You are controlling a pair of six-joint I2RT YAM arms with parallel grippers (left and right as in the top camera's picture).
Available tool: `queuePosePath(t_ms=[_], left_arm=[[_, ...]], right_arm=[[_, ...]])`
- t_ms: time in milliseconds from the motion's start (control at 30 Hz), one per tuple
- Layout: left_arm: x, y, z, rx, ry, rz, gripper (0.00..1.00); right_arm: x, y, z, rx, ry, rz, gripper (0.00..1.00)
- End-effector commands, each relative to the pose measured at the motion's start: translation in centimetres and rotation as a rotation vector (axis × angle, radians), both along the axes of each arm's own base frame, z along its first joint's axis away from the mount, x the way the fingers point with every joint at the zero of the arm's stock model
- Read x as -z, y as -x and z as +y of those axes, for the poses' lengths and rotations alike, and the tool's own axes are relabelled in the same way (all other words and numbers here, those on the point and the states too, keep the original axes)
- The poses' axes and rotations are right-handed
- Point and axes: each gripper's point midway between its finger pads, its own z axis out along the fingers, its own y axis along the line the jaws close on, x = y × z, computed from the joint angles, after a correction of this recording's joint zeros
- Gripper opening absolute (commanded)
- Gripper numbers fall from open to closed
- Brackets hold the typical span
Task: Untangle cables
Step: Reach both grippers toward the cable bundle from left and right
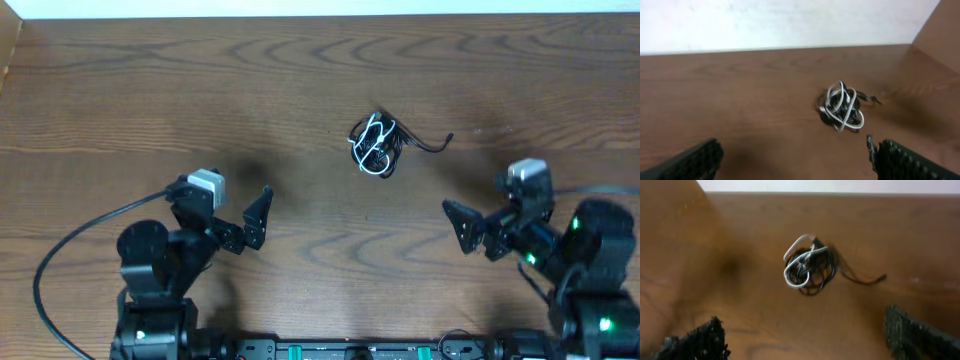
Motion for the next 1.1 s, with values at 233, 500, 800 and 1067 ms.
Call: queuePosePath(t_ms=[233,500,800,1067], left_arm=[[-1.9,-2.5,-0.4,0.022,0.025,0.21,0.99],[-3.6,-5.5,-0.3,0.022,0.03,0.411,0.99],[-4.9,-8.9,-0.7,0.049,0.025,0.576,0.99],[-3.0,-10.3,-2.4,0.126,0.105,0.651,0.99]], right_arm=[[-0.8,-1.5,0.6,-0.071,0.019,0.276,0.99],[-2.1,-2.4,0.6,-0.098,0.034,0.437,0.99],[-4.9,-5.1,0.6,-0.092,0.032,0.434,0.99],[-5.7,-6.9,0.5,-0.051,0.006,0.377,0.99]])
